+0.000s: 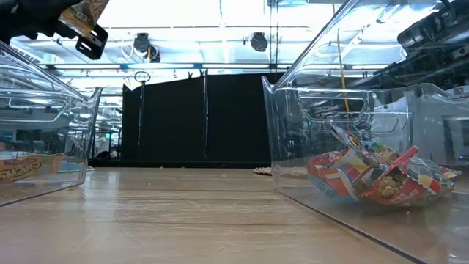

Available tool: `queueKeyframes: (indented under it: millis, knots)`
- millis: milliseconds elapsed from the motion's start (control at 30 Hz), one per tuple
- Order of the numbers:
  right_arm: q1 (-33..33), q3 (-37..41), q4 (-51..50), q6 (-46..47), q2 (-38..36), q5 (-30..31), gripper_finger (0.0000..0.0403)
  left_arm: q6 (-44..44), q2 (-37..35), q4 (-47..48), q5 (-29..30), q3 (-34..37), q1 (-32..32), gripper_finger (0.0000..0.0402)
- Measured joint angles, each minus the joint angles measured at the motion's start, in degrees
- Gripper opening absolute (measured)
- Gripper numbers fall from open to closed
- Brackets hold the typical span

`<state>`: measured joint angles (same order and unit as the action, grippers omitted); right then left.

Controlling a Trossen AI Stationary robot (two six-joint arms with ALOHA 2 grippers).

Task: Pick and place Granola Bars by type
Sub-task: Put the orange granola bar into the bottom left transparent bin

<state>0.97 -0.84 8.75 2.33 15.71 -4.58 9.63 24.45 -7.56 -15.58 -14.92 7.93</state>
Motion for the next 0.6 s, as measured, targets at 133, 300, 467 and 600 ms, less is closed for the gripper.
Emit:
queueKeyframes:
  millis: [133,300,467,600]
  knots:
    - [0.0,0.0,0.0,0.0,0.0,0.0,0.0114,0.2,0.0,-0.1,2.2,0.0,1.5,0.0003]
    - [0.0,0.0,0.0,0.0,0.0,0.0,0.0114,0.6,0.0,-0.1,4.4,0.0,2.9,0.0005]
    - [0.0,0.0,0.0,0.0,0.0,0.0,0.0114,1.7,0.0,0.0,7.4,0.0,3.7,0.0003]
    - [0.0,0.0,0.0,0.0,0.0,0.0,0.0114,7.0,0.0,0.1,14.7,0.0,3.8,0.0002]
